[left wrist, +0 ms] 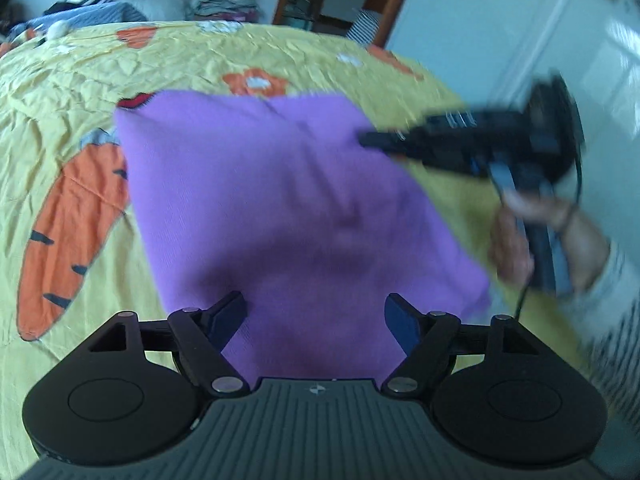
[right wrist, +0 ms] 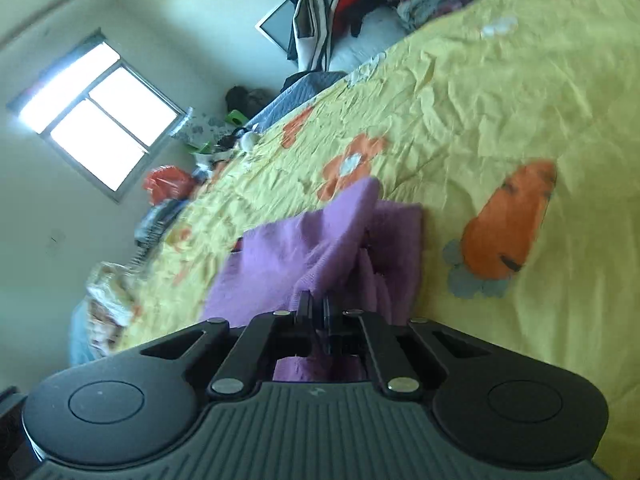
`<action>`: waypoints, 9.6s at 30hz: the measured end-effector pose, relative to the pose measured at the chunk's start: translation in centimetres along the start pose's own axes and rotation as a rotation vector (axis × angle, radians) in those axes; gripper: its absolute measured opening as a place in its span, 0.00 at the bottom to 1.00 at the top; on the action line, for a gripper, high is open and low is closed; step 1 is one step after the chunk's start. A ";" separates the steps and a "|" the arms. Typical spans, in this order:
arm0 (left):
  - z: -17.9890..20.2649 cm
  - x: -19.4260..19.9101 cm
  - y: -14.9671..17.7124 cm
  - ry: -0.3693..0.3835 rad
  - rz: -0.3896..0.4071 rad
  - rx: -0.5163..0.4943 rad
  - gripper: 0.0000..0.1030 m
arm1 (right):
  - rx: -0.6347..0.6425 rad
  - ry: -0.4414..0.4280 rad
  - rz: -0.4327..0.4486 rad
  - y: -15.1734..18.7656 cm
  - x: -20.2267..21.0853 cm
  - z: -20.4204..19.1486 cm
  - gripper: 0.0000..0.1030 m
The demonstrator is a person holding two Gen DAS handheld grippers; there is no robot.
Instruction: Fold small clothes
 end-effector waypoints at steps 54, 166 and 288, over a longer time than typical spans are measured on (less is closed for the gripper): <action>-6.5 -7.8 -7.7 -0.178 -0.035 0.003 0.83 | 0.578 0.372 -0.063 7.7 -0.1 -3.9 0.64; 5.7 0.4 7.1 -0.210 -0.038 -0.173 1.00 | 0.707 0.238 -0.067 10.7 1.4 -6.8 1.00; 6.8 -1.0 2.9 0.008 -0.028 0.004 0.84 | 0.528 0.476 0.052 8.3 7.1 -3.0 0.05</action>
Point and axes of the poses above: each gripper's, at about its wrist camera, not at the fingertips, and x roughly against the way its jaws point, z to its right, y to its underside, the point moved 9 cm from there along -x, roughly the way its jaws point, and after that the axes turned 8 degrees about -x, right-handed, at the moved point
